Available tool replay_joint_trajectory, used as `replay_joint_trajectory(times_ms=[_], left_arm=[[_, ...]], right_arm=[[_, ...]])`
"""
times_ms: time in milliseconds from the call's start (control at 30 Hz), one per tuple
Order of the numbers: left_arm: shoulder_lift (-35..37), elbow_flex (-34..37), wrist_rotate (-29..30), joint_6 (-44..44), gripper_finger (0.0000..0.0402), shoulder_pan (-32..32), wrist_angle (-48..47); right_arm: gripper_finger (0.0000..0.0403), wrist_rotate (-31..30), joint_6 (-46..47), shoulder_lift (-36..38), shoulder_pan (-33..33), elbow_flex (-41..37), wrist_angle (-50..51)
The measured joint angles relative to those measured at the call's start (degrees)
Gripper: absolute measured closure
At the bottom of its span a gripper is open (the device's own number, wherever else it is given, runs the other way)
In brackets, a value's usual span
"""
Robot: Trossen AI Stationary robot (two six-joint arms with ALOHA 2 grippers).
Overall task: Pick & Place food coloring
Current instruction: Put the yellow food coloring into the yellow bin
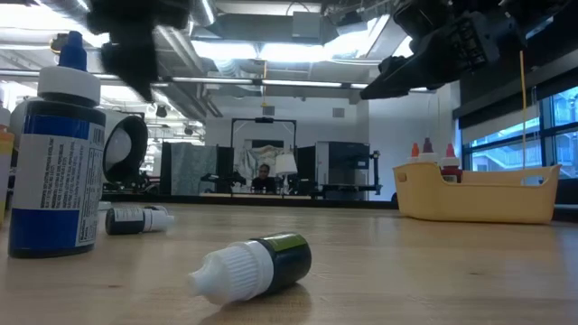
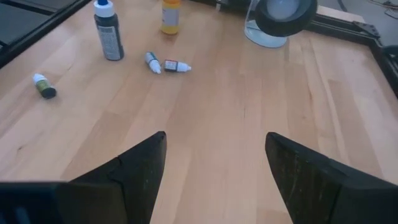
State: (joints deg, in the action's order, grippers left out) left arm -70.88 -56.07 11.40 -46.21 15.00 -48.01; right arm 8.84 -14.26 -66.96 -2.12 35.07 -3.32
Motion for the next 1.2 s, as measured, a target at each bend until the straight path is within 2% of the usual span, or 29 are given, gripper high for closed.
replay_joint_trajectory(times_ms=[133, 300, 533, 700, 900, 1200], left_arm=[[-0.70, 0.00, -2.86, -8.63, 0.0153, 2.05, -4.95], [-3.34, -0.13, -7.12, -13.88, 0.0153, 4.24, -4.05], [-9.49, -0.27, -16.38, -22.00, 0.0153, 6.50, -7.69], [-14.33, -3.28, -16.55, -23.70, 0.0159, 8.03, -16.51], [-16.13, -6.76, -16.07, -23.88, 0.0162, 9.41, -16.15], [-16.17, -7.34, -15.63, -32.76, 0.0162, 12.57, -16.53]], right_arm=[[0.0126, -2.07, -0.33, 0.00, -0.01, 0.00, 0.02], [0.0126, -2.46, -1.07, 0.00, -0.01, 0.00, 0.10], [0.0126, -2.36, -1.05, 0.00, -0.01, 0.00, 0.14], [0.0126, -2.33, -1.05, 0.00, -0.01, 0.00, 0.17], [0.0126, -2.30, -1.03, 0.00, 0.01, 0.00, 0.14], [0.0126, -2.28, -1.03, 0.00, -0.01, 0.00, 0.19]])
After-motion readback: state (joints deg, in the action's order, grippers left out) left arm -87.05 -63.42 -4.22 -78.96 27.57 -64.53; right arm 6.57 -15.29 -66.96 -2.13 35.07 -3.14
